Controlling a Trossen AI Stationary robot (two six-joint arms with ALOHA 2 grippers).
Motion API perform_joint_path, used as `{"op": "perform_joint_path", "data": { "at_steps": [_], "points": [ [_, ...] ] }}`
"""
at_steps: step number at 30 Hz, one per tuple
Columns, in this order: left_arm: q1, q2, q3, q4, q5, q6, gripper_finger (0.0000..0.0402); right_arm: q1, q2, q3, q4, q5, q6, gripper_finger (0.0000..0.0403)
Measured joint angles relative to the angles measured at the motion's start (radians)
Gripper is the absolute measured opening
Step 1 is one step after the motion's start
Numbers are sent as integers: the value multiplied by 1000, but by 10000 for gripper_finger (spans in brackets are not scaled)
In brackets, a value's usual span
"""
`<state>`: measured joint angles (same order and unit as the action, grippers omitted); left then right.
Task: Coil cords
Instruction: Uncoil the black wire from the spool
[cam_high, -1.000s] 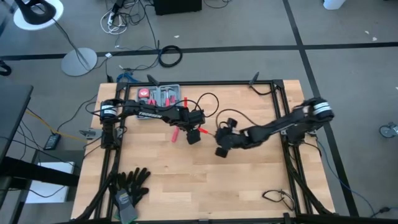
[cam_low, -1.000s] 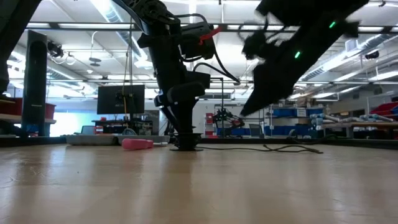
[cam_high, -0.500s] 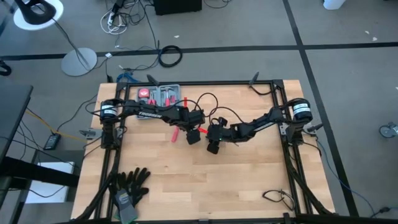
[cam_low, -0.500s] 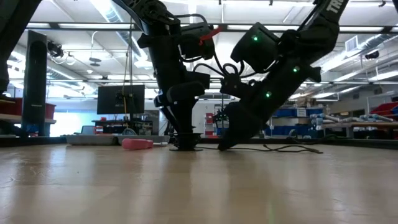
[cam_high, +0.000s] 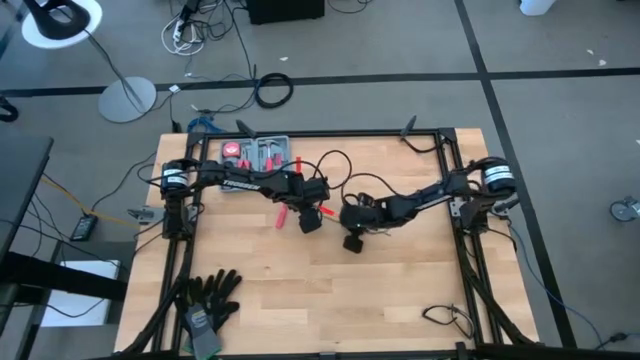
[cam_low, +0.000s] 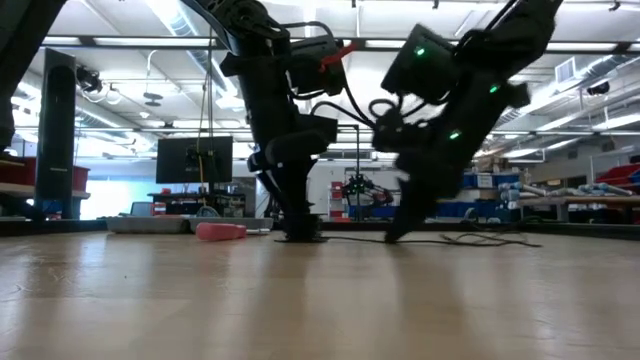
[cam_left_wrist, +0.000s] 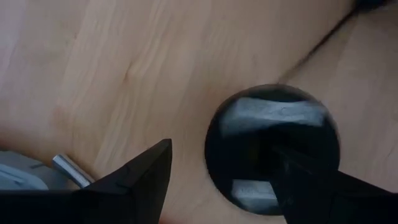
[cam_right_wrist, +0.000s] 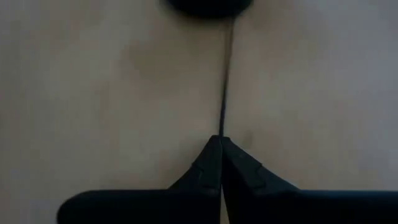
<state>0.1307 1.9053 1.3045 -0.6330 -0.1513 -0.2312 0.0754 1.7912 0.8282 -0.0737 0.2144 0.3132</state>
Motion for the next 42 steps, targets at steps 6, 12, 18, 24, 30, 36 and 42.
{"op": "perform_joint_path", "data": {
  "at_steps": [6, 12, 18, 24, 30, 36, 42],
  "points": [
    [-1, 0, 1, -8, 6, 18, 257, 56, -180, -11, -375, -89, 117, 1],
    [1, 1, 0, -16, -7, 19, 257, 147, -335, -9, -841, -180, 373, 0],
    [0, 1, 0, -7, -11, 19, 257, 257, -446, 40, -1089, 36, 633, 0],
    [1, 1, 0, 1, -11, 19, 257, 288, -467, 52, -754, 407, 543, 6],
    [1, 1, 0, 7, -11, 19, 257, 211, -343, 16, -263, 400, 218, 30],
    [1, -6, 0, 0, -10, 19, 257, 117, -199, -13, -24, 357, 81, 62],
    [1, -20, 0, 8, -10, 22, 257, 31, -59, -13, 212, 261, -97, 94]
  ]
}}
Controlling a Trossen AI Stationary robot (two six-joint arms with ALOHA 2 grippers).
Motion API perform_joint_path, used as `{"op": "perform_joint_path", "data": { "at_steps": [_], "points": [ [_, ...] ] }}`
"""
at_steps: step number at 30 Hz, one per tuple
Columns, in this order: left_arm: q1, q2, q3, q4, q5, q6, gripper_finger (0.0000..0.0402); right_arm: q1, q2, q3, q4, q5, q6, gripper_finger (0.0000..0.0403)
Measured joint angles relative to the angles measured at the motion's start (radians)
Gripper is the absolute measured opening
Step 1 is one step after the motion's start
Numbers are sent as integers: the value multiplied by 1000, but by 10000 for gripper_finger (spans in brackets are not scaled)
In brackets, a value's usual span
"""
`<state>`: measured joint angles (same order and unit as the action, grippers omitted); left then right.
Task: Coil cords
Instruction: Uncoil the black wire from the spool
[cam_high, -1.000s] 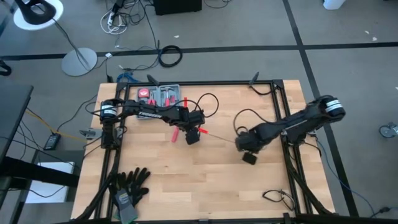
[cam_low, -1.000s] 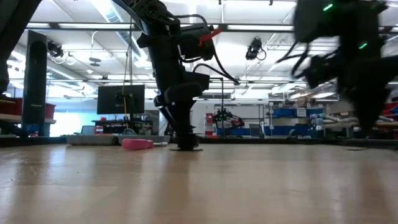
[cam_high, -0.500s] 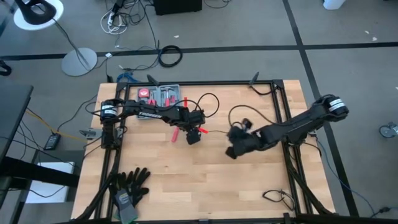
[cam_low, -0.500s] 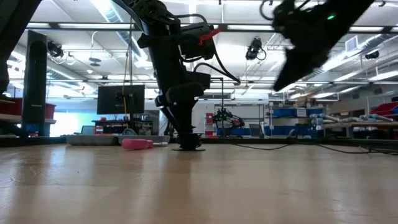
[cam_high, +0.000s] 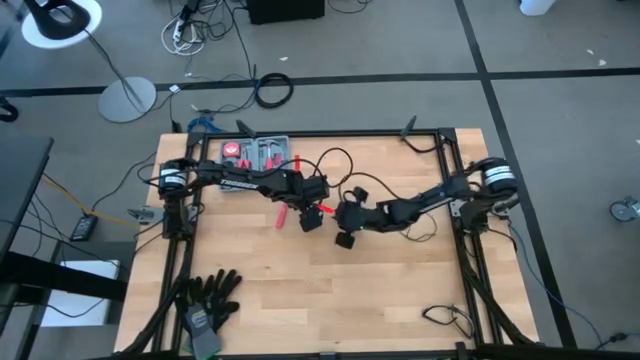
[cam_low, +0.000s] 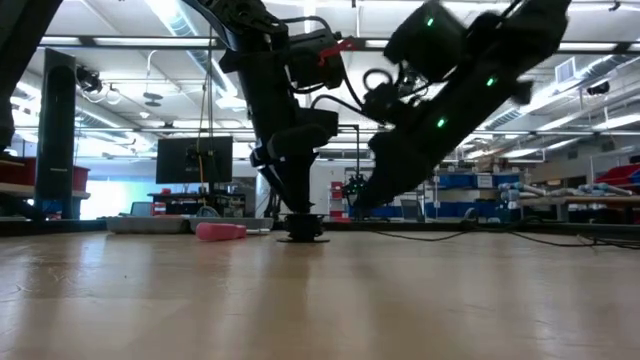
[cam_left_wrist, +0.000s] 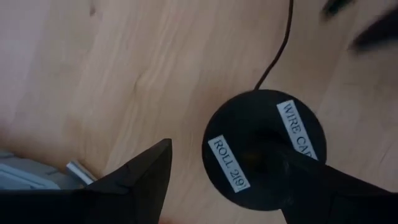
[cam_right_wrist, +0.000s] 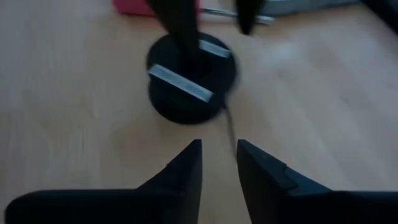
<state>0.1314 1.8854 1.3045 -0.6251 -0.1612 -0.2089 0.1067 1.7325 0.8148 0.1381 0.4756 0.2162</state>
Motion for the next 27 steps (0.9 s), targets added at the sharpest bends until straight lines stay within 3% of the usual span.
{"op": "perform_joint_path", "data": {
  "at_steps": [3, 10, 13, 17, 27],
  "points": [
    [0, 0, 0, -7, 2, 1, 257, -32, 73, 0, 125, -76, -96, 110],
    [0, 0, 0, -13, 2, 3, 257, -75, 151, 1, 212, -80, -134, 131],
    [0, 0, 0, -16, 2, 11, 257, -80, 141, 1, 177, -79, -111, 103],
    [0, 0, 0, -14, 1, 16, 257, -78, 119, 1, 128, -81, -113, 18],
    [0, 0, 0, -18, -2, 19, 257, -24, 5, 1, -212, -115, 3, 1]
  ]
}}
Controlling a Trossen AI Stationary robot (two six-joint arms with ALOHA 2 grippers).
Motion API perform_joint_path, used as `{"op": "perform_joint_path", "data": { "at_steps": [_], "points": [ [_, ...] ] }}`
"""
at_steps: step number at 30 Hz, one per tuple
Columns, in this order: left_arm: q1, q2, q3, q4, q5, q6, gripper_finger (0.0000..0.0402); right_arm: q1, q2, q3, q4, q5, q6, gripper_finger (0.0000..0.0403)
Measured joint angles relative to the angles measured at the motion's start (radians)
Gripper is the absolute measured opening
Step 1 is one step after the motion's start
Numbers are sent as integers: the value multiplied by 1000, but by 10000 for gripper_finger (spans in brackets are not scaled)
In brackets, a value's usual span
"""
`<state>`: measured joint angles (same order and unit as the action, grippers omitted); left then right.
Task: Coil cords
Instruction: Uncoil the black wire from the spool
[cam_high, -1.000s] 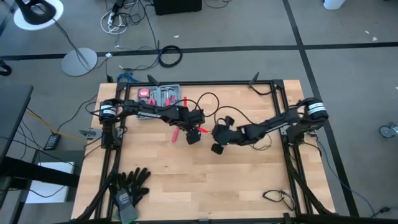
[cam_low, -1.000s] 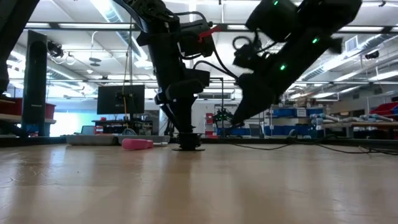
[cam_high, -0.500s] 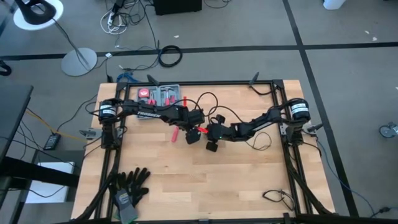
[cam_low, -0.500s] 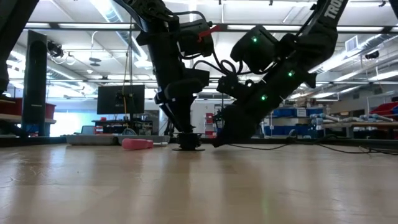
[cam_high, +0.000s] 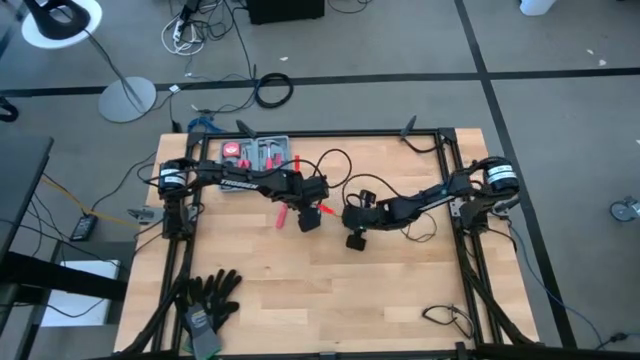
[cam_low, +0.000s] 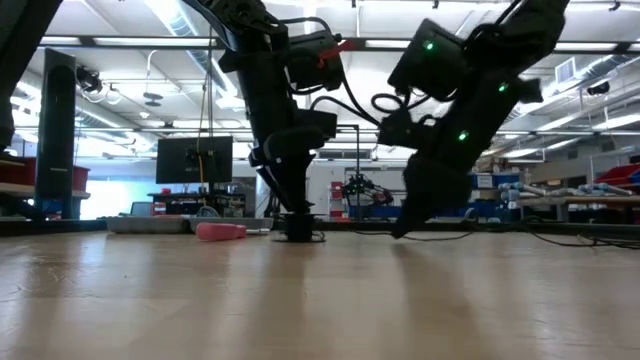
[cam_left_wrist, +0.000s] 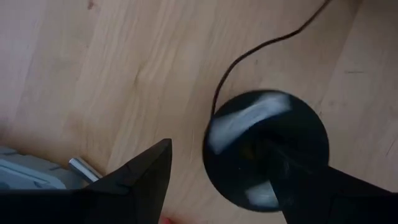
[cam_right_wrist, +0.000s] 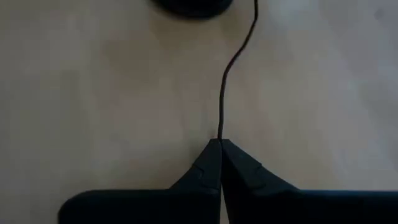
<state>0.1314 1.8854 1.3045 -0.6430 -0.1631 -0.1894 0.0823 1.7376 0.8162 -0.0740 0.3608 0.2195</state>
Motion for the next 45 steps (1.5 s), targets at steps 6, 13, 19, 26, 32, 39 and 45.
{"op": "perform_joint_path", "data": {
  "at_steps": [6, 13, 19, 26, 32, 39, 45],
  "points": [
    [0, 0, 0, -18, 0, -1, 257, 71, -127, 0, -344, -79, 159, 1],
    [0, 0, 0, -19, -8, -1, 257, 216, -366, 13, -855, -31, 585, 0],
    [0, 0, 0, 2, -8, -4, 257, 282, -435, 25, -843, 247, 727, 0],
    [0, 0, 0, 2, -8, -5, 257, 169, -316, -5, -181, 323, 209, 16],
    [0, 0, 0, -6, -8, -1, 257, 22, -109, -12, 124, 131, 13, 60],
    [0, 0, 0, -19, -8, 0, 257, -94, 86, -13, 367, 38, -92, 123],
    [0, 0, 1, -20, -9, 0, 257, -134, 153, -12, 486, 5, -139, 177]
  ]
}}
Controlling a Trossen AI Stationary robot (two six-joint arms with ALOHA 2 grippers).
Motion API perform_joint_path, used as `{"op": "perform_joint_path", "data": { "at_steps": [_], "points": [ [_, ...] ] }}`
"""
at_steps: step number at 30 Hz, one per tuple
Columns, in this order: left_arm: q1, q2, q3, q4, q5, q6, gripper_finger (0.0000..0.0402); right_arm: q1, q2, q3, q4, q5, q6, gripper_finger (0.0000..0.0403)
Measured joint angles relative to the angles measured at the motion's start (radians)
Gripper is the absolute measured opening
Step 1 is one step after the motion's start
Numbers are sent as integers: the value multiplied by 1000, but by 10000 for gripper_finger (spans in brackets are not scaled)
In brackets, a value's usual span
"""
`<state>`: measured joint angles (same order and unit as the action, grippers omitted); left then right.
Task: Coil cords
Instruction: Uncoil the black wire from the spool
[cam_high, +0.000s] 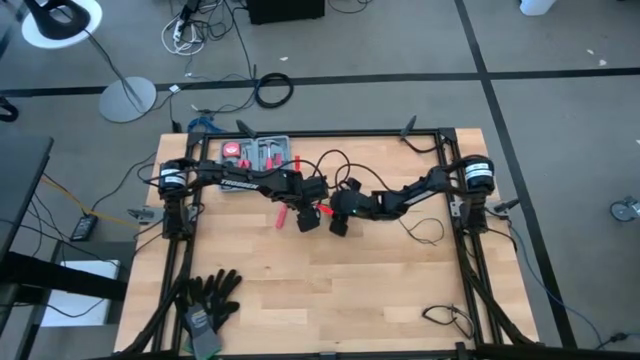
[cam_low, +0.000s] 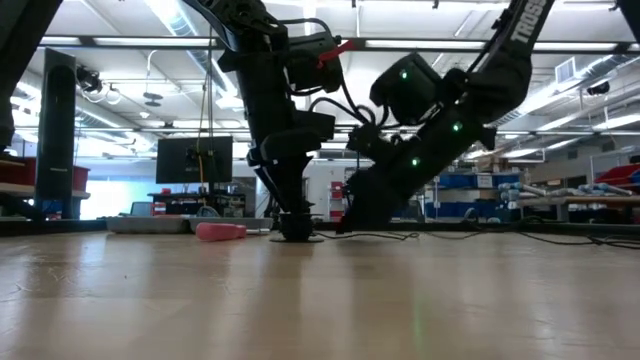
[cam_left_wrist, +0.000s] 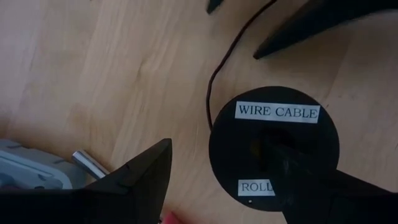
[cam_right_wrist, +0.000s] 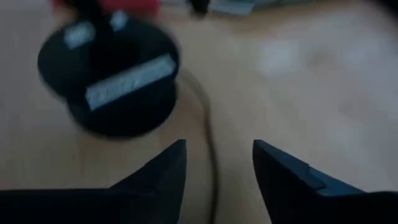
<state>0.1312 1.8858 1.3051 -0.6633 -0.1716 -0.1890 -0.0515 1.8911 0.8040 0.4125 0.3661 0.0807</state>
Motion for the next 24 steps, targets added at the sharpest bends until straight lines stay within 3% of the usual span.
{"op": "perform_joint_path", "data": {
  "at_steps": [3, 5, 7, 9, 11, 18, 24],
  "points": [
    [0, 0, 0, -2, 0, 0, 257, -13, 28, 3, -8, -62, 17, 186],
    [0, 0, 0, -2, 0, 0, 257, -15, 32, 6, -30, -68, 68, 167],
    [0, 0, 0, 0, 0, 0, 257, -14, 29, 8, -71, -81, 100, 121],
    [0, 0, 0, -1, 0, 1, 257, -1, 9, 9, -137, -92, 96, 49],
    [0, 0, 0, -1, 0, 2, 257, 13, -20, 8, -215, -92, 83, 17],
    [0, 0, 0, -1, 0, 2, 257, 98, -211, -2, -628, -115, 187, 4],
    [0, 0, 0, -1, -1, 2, 257, 203, -439, -2, -1098, -227, 445, 1]
  ]
}}
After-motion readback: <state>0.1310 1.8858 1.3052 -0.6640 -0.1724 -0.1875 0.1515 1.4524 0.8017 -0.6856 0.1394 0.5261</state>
